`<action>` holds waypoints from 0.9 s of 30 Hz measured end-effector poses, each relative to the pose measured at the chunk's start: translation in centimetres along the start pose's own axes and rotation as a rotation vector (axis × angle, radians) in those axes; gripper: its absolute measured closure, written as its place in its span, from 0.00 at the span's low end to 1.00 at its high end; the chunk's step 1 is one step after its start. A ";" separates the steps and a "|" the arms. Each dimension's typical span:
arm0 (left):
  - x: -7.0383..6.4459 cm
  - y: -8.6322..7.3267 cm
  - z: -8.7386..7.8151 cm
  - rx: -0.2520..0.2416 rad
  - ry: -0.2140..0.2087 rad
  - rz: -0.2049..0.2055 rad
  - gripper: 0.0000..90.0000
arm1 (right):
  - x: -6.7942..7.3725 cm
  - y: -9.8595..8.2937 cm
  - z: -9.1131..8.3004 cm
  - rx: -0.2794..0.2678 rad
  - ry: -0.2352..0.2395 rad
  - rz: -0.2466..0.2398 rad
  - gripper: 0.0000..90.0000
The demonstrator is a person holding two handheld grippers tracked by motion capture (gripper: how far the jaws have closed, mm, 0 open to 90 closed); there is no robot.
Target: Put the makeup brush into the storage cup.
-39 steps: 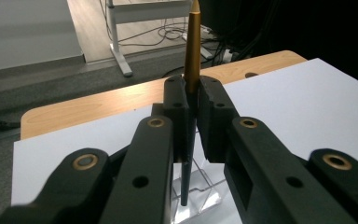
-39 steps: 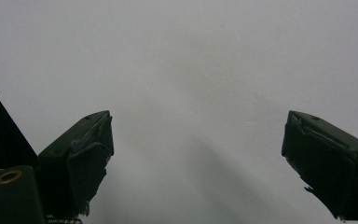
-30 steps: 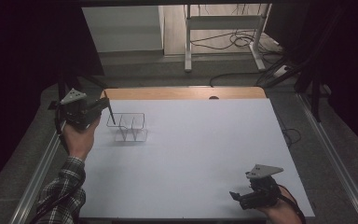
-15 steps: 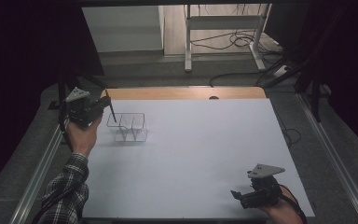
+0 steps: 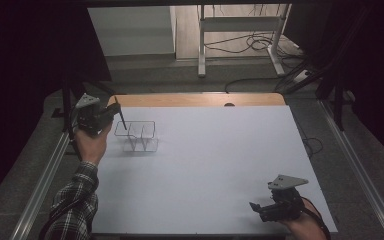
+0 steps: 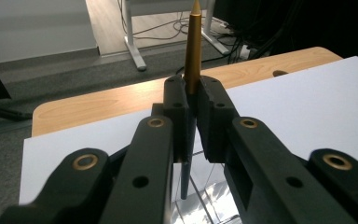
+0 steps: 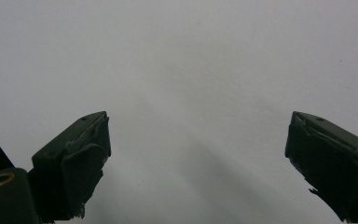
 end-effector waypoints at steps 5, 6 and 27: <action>0.1 -0.4 0.4 0.008 0.002 -0.005 0.92 | 0.0 0.0 0.1 0.004 0.001 -0.005 0.08; 0.2 -0.5 0.5 0.009 0.003 -0.007 0.92 | 0.0 -0.1 0.1 0.004 0.000 -0.005 0.08; 0.4 -2.9 1.8 0.055 0.012 -0.020 0.92 | 0.1 -0.2 0.2 0.013 -0.003 -0.018 0.08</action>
Point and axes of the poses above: each handheld gripper's, and its own axes: z roughly forward along the jaws, y roughly out of its top, x roughly to its left, the point moved 6 cm from there along z, roughly forward along the jaws, and after that the axes turned 1 degree about z, right-handed, at the moved point
